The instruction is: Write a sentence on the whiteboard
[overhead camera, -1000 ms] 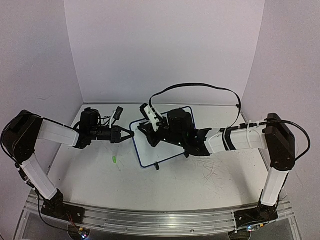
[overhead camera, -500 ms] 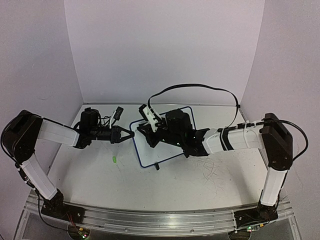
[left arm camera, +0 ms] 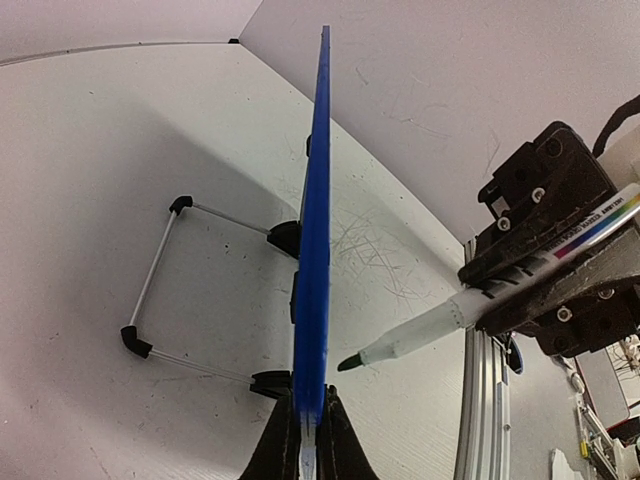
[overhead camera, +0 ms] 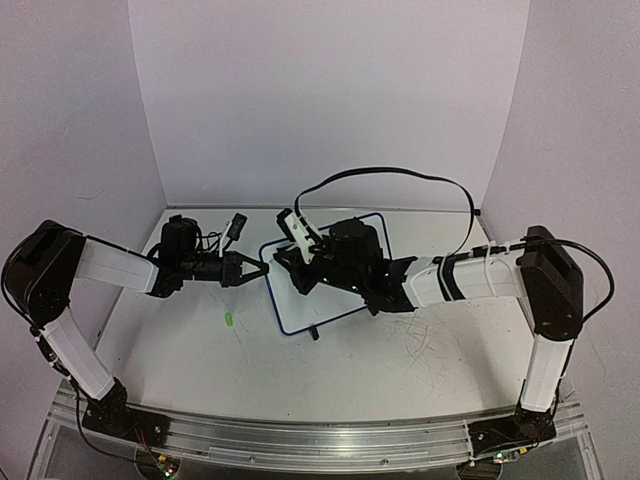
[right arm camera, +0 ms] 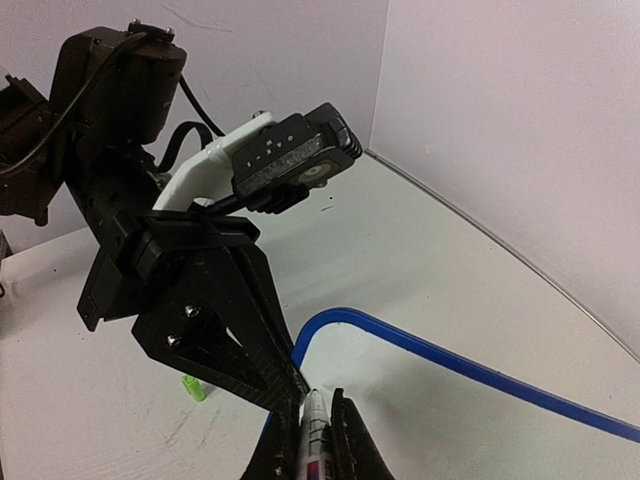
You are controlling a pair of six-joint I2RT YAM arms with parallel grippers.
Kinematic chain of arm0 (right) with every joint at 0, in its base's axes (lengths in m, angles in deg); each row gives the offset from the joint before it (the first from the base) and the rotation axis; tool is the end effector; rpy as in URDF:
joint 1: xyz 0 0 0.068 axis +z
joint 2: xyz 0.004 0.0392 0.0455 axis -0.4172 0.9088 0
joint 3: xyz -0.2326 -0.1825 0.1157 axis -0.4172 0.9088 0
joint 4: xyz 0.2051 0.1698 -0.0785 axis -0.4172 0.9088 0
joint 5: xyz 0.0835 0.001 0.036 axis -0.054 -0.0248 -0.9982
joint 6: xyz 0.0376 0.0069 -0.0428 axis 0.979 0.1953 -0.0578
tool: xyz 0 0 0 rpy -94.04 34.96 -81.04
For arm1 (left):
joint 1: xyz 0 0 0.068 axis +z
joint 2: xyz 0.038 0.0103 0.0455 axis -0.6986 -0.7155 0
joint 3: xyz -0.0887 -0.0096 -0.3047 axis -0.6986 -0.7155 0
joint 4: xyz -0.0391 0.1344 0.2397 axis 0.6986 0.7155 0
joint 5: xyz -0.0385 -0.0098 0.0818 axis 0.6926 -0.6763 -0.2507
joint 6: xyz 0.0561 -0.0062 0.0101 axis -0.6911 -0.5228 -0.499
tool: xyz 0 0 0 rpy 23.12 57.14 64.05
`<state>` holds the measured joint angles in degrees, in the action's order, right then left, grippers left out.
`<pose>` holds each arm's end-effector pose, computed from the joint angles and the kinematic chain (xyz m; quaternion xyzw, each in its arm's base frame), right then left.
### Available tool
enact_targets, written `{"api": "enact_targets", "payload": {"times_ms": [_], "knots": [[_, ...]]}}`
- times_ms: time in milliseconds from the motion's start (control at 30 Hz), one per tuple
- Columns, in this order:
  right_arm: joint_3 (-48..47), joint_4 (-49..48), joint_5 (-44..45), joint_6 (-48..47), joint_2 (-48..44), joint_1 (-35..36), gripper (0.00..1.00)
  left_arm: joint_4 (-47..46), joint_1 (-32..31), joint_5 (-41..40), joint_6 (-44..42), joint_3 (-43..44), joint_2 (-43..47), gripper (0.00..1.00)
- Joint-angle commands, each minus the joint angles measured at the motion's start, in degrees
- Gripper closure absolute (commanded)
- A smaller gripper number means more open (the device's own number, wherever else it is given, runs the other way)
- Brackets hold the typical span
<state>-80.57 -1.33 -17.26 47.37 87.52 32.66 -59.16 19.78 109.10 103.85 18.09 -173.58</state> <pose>0.2581 0.4073 0.2787 -0.4223 0.6324 0.3002 0.5758 0.3019 -0.1720 0.2195 0.2925 0.7270 -0.5067 0.3595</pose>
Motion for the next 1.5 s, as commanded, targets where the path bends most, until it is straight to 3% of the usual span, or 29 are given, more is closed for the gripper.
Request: {"api": "enact_targets", "payload": {"times_ms": [0, 1467], "knots": [[-2.4, -1.4, 1.1, 0.7, 0.8, 0.4, 1.00, -0.8, 0.2, -1.5, -1.6, 0.2, 1.6, 1.00], [-0.7, -0.9, 10.3, 1.6, 0.2, 0.4, 1.00, -0.8, 0.2, -1.7, -1.5, -0.2, 2.2, 1.00]]}}
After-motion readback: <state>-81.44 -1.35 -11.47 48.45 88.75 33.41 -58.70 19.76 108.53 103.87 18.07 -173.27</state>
